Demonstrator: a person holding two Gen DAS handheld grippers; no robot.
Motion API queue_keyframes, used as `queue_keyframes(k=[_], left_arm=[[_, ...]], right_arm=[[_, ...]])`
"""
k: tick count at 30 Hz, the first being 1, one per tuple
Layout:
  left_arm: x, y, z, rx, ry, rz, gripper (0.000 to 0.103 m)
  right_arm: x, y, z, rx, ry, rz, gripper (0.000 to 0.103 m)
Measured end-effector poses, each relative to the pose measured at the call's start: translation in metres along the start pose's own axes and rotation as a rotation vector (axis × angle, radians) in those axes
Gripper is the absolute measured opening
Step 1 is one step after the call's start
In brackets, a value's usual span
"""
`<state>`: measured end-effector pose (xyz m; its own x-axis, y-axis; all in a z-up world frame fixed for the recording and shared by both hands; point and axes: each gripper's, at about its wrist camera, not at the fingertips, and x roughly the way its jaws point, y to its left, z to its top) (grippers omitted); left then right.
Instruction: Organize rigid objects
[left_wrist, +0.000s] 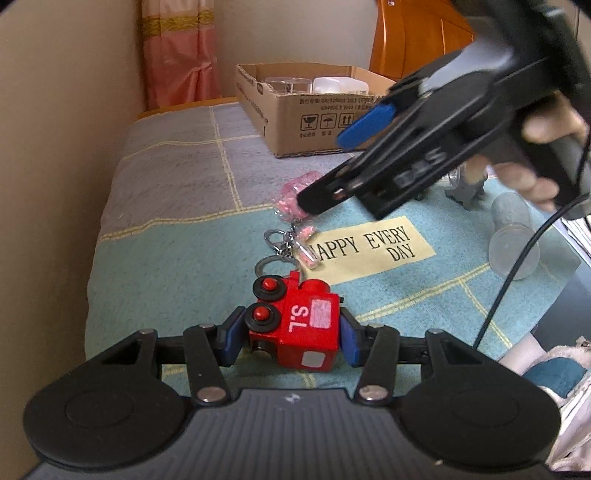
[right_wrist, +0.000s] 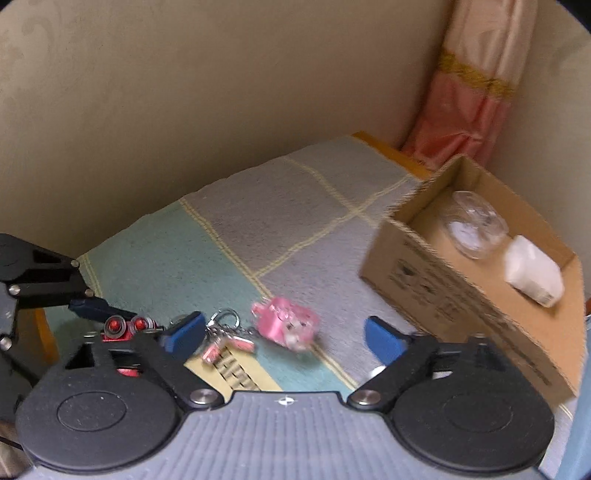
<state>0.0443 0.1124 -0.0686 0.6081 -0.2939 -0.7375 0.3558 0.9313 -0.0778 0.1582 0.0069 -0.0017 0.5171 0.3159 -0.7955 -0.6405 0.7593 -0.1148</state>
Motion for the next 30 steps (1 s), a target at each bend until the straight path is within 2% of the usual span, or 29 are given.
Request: queue_keyframes(k=[8,15,30], left_arm=[[0.002,0.003,0.001,0.001,-0.002,-0.01,0.05],[0.001,0.003,0.0,0.001,-0.004,-0.006,0.05],[-0.007,0.006,-0.003,0.0,0.018,0.055,0.052]], right_arm=[[0.031,-0.002,0.006,0.09,0.051,0.032,0.077],[0.049,-0.003,0.006,0.133,0.08,0.002,0.061],[0.031,0.0,-0.016,0.138,0.099,-0.017,0.06]])
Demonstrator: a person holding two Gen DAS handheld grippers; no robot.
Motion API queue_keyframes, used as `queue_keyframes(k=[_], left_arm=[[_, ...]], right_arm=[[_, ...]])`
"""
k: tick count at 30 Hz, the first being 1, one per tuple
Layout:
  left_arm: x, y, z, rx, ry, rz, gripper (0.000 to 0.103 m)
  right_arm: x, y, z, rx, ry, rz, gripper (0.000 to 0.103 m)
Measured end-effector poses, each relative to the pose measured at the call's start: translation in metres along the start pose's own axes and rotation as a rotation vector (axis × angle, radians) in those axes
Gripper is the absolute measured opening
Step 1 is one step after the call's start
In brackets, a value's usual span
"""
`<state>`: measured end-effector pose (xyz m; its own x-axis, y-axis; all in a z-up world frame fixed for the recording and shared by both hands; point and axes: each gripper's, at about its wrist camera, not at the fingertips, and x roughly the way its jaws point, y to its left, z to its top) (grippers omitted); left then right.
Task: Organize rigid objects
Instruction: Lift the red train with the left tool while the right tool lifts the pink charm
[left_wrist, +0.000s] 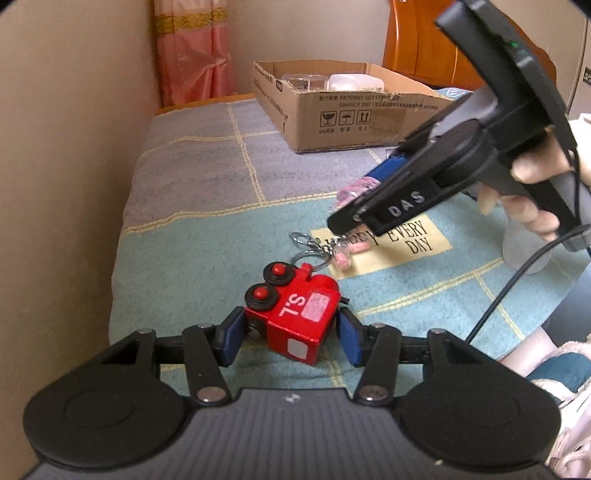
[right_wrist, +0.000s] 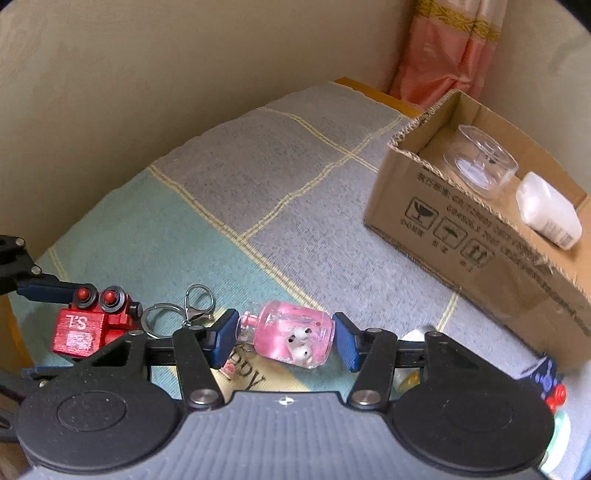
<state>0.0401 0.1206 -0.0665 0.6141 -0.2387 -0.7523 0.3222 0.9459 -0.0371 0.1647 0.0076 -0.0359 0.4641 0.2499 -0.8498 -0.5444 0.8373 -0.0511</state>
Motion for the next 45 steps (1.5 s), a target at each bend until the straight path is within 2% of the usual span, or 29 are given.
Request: queue_keyframes(k=[11,13,17,20,21,23,25,29,35,42,45], left_arm=[[-0.004,-0.009,-0.002,0.02,0.016,0.002,0.052],[-0.003,-0.01,-0.002,0.027,0.017,0.006,0.052],[-0.004,-0.015,-0.002,0.043,0.02,0.009,0.052],[-0.006,-0.015,-0.005,0.03,0.027,-0.013,0.053],[-0.006,-0.016,-0.006,0.027,0.031,-0.005,0.052],[-0.007,-0.015,-0.008,0.037,0.028,0.064,0.052],[-0.009,-0.009,-0.009,0.012,0.028,0.047,0.052],[-0.011,-0.012,-0.008,0.03,0.024,0.05,0.052],[-0.017,-0.021,0.01,0.104,-0.015,0.031,0.046],[-0.005,-0.022,0.026,0.155,0.002,0.036,0.047],[0.002,-0.023,0.024,0.148,0.01,0.034,0.051]], right_arm=[[-0.027,0.006,-0.037,0.03,-0.007,0.021,0.059],[-0.032,0.007,-0.044,0.032,0.007,0.014,0.055],[-0.04,0.014,-0.055,0.02,0.01,0.01,0.055],[-0.045,0.015,-0.06,0.024,0.003,0.009,0.055],[-0.046,0.012,-0.062,0.037,0.003,0.019,0.055],[-0.049,0.008,-0.067,0.062,-0.001,0.014,0.055],[-0.051,0.005,-0.073,0.064,-0.003,-0.017,0.055],[-0.06,-0.003,-0.082,0.094,-0.003,0.008,0.055],[-0.076,-0.006,-0.081,0.066,-0.033,0.001,0.055],[-0.094,-0.014,-0.068,-0.001,-0.07,-0.015,0.055],[-0.093,-0.018,-0.067,0.002,-0.072,-0.021,0.055]])
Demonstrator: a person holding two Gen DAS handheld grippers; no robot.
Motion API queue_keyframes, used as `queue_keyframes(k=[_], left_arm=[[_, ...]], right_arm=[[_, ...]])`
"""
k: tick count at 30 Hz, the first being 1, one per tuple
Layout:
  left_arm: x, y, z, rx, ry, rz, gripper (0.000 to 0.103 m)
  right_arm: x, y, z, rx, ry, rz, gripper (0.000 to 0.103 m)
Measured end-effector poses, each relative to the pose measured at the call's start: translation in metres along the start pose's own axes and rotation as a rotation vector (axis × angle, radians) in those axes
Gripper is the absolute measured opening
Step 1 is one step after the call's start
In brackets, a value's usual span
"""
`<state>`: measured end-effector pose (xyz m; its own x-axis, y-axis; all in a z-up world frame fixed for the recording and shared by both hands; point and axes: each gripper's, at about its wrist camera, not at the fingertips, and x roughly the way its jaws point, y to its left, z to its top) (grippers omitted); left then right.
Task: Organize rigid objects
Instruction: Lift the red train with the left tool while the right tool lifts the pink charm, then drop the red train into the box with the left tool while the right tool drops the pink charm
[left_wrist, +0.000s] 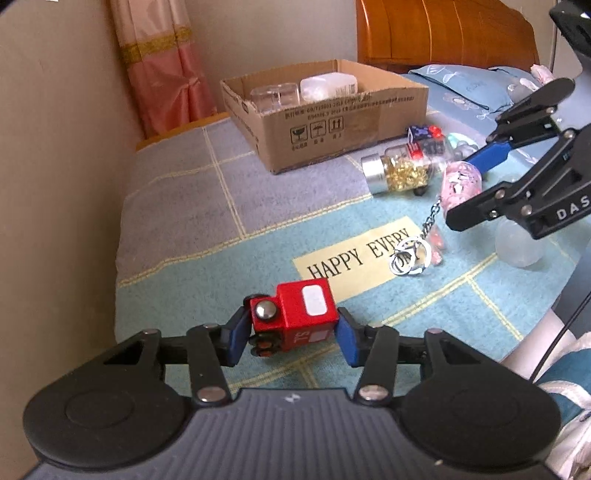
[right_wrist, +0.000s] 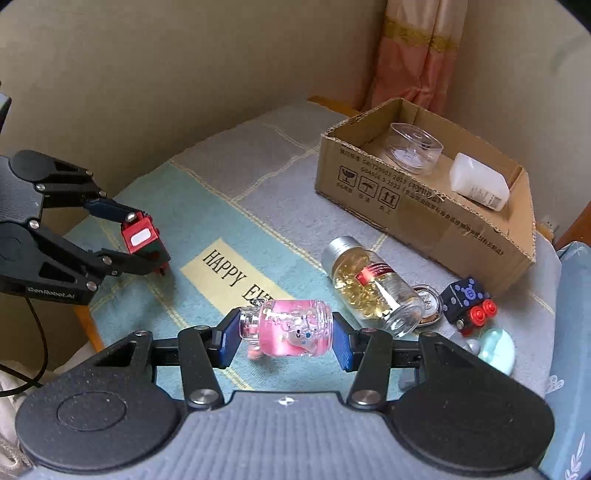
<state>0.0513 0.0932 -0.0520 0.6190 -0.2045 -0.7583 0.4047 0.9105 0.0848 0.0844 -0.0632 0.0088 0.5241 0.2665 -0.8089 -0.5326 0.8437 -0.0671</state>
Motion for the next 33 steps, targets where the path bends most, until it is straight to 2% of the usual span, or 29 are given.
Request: queue_keyframes(k=[9,12,13,20,23,33], left_arm=[[0.019,0.012,-0.003,-0.131,-0.012,0.005,0.053],[0.022,0.017,0.0,-0.167,-0.021,0.001,0.05],[0.022,0.017,0.001,-0.165,-0.031,0.005,0.047],[0.013,0.018,0.022,-0.108,-0.03,0.004,0.047],[0.007,0.017,0.036,-0.087,-0.035,-0.019,0.047],[-0.008,0.013,0.111,0.023,-0.082,-0.067,0.047]], right_arm=[[0.004,0.0,-0.003,0.01,0.005,0.027,0.055],[0.004,0.001,-0.002,0.012,0.001,0.032,0.055],[0.004,0.001,-0.002,0.011,0.0,0.033,0.055],[-0.004,-0.004,0.006,0.011,-0.018,0.048,0.055],[-0.011,-0.011,0.013,0.015,-0.033,0.057,0.055],[-0.047,-0.053,0.045,0.034,-0.114,0.04,0.055]])
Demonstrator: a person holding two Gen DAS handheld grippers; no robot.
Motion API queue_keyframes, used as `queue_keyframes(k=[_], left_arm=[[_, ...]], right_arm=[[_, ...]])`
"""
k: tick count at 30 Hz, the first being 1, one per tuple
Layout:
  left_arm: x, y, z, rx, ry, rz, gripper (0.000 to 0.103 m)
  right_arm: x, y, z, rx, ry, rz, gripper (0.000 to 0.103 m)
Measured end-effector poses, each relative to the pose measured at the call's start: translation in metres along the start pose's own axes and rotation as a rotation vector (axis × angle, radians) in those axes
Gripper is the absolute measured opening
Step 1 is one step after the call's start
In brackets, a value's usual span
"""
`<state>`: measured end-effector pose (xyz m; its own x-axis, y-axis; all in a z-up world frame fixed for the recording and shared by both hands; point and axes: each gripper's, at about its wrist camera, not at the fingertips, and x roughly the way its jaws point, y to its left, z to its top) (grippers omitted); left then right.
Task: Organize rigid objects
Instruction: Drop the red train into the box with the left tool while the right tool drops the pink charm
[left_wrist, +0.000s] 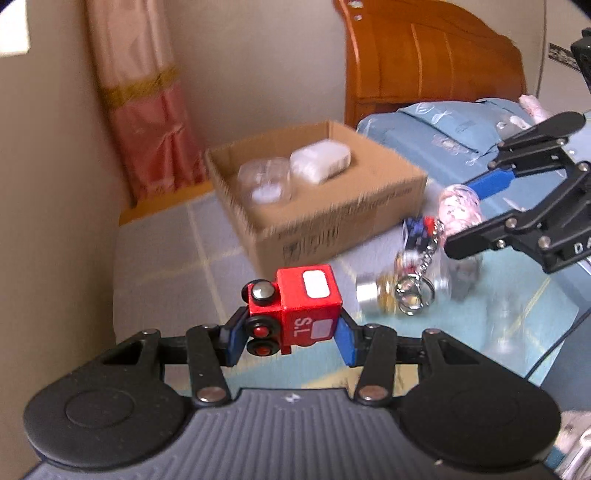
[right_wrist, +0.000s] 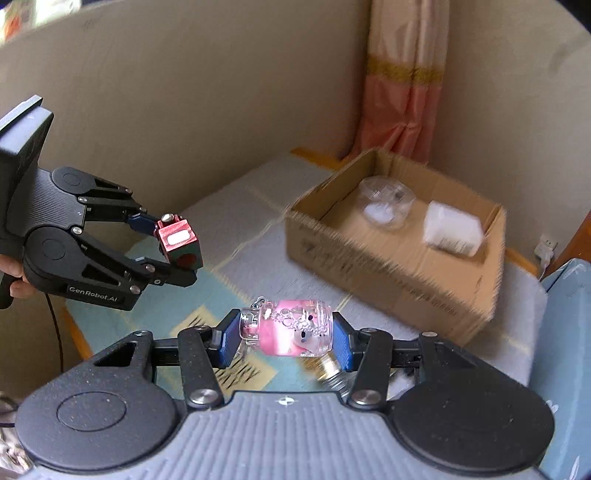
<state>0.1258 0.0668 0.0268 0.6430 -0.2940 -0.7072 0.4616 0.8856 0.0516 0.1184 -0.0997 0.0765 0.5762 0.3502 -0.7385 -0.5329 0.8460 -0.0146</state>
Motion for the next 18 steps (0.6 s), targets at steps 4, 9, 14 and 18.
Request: queue_keyframes(k=[4,9,14,18], left_arm=[[0.006,0.003,0.04,0.026,-0.032,-0.022,0.048],[0.027,0.008,0.084,0.062,-0.061,-0.016,0.048],[0.061,0.01,0.109,0.063,-0.037,-0.022,0.048],[0.088,0.011,0.116,0.056,0.004,-0.036,0.048]], right_arm=[[-0.012,-0.025,0.018,0.008,-0.048,-0.048,0.055],[-0.016,-0.062,0.04,0.045,-0.084,-0.117,0.055],[-0.01,-0.099,0.055,0.091,-0.091,-0.163,0.055],[0.007,-0.12,0.06,0.118,-0.061,-0.189,0.055]])
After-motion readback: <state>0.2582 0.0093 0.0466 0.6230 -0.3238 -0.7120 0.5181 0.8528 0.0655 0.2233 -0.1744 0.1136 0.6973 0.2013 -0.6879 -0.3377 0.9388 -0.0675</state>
